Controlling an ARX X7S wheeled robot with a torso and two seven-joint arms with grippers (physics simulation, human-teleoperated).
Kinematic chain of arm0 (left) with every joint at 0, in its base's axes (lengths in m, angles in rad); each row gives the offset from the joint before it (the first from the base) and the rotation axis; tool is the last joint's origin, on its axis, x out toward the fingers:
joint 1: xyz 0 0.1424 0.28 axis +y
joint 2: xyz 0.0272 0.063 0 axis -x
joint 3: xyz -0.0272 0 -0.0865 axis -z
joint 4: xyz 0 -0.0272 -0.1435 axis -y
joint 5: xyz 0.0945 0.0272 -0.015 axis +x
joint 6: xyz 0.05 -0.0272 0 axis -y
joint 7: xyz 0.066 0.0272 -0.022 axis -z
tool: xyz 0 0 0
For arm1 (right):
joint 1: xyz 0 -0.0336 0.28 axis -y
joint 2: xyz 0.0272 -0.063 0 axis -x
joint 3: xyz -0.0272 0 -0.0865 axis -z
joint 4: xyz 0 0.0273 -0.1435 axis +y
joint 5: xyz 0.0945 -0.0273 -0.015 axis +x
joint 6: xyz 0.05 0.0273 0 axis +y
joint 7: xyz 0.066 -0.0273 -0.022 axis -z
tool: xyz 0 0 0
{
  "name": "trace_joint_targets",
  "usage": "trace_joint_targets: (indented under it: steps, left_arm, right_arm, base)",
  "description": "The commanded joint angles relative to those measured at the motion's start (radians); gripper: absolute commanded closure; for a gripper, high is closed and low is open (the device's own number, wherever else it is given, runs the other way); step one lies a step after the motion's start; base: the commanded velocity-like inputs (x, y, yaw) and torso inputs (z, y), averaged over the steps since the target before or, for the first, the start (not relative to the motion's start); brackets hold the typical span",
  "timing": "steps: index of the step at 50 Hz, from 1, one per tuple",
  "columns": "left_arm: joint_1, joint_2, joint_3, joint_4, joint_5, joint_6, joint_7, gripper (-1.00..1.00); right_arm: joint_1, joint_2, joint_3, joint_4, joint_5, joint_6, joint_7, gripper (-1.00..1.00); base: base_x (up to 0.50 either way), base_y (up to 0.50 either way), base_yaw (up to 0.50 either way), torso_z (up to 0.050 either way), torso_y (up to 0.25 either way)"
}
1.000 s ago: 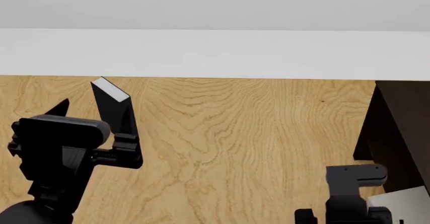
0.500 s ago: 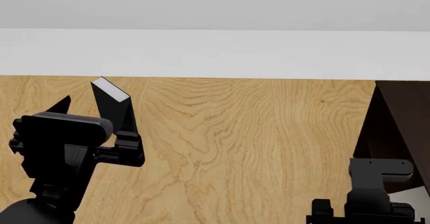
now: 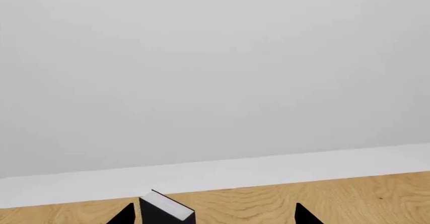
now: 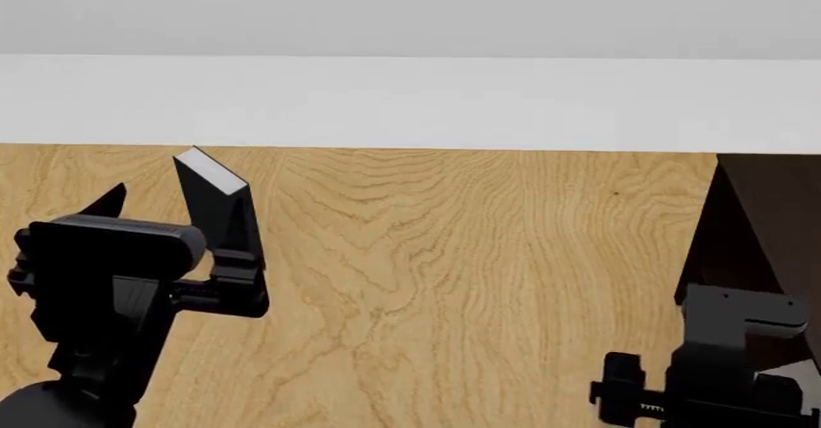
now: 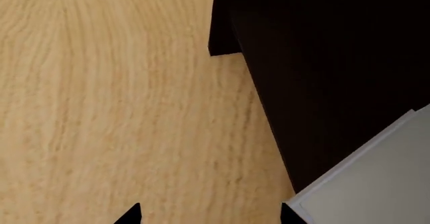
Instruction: Pick up the book on the right and place it on the cabinet shelf.
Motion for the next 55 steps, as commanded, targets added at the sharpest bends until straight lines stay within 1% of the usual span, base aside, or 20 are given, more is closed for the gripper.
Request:
trace_joint_targets:
  steps: [1, 6, 11, 15, 20, 22, 27, 33, 41, 48, 55]
  left_arm:
    - [0.003, -0.003, 0.001, 0.004, -0.005, 0.002, -0.002, -1.0]
    - [0.003, -0.003, 0.001, 0.006, -0.007, 0.002, -0.004, -1.0]
    - [0.006, -0.003, 0.0, 0.004, -0.01, 0.009, -0.002, -1.0]
    - [0.008, -0.006, -0.002, 0.004, -0.012, 0.014, -0.002, -1.0]
    - [0.01, -0.008, -0.002, 0.012, -0.014, 0.015, -0.003, -1.0]
    - [0.012, -0.009, -0.003, 0.012, -0.015, 0.016, -0.004, -1.0]
    - [0.011, -0.012, -0.002, 0.021, -0.017, 0.011, -0.008, -1.0]
    - [0.011, -0.012, 0.0, 0.025, -0.019, 0.011, -0.009, -1.0]
    - [0.01, -0.014, -0.001, 0.027, -0.023, 0.01, -0.01, -1.0]
    - [0.006, -0.015, 0.002, 0.035, -0.026, 0.004, -0.013, -1.0]
    - [0.004, -0.017, 0.004, 0.037, -0.029, 0.004, -0.011, -1.0]
  right_arm:
    - [0.017, 0.01, -0.05, -0.002, -0.205, -0.055, -0.006, -1.0]
    - [0.006, -0.014, -0.071, -0.005, -0.209, -0.051, -0.08, -1.0]
    - [-0.007, -0.032, -0.09, -0.031, -0.218, -0.036, -0.116, -1.0]
    - [-0.039, -0.037, -0.1, -0.098, -0.216, -0.001, -0.154, -1.0]
    - [-0.05, -0.05, -0.108, -0.107, -0.214, -0.005, -0.189, -1.0]
    - [-0.062, -0.052, -0.112, -0.142, -0.213, 0.009, -0.206, -1.0]
    - [-0.128, -0.033, -0.105, -0.365, -0.205, 0.122, -0.205, -1.0]
    - [-0.173, -0.017, -0.095, -0.565, -0.195, 0.219, -0.201, -1.0]
    - [-0.181, -0.022, -0.1, -0.609, -0.188, 0.223, -0.214, -1.0]
    - [-0.209, -0.022, -0.091, -0.744, -0.177, 0.273, -0.207, -1.0]
    - [-0.244, -0.027, -0.072, -0.845, -0.162, 0.281, -0.191, -1.0]
  base:
    - [0.0, 0.0, 0.0, 0.0, 0.0]
    - [0.0, 0.0, 0.0, 0.0, 0.0]
    - [0.0, 0.0, 0.0, 0.0, 0.0]
    - [0.0, 0.0, 0.0, 0.0, 0.0]
    - [0.0, 0.0, 0.0, 0.0, 0.0]
    - [0.0, 0.0, 0.0, 0.0, 0.0]
    - [0.0, 0.0, 0.0, 0.0, 0.0]
    - [0.0, 0.0, 0.0, 0.0, 0.0]
    - [0.0, 0.0, 0.0, 0.0, 0.0]
    - [0.0, 0.0, 0.0, 0.0, 0.0]
    - [0.0, 0.0, 0.0, 0.0, 0.0]
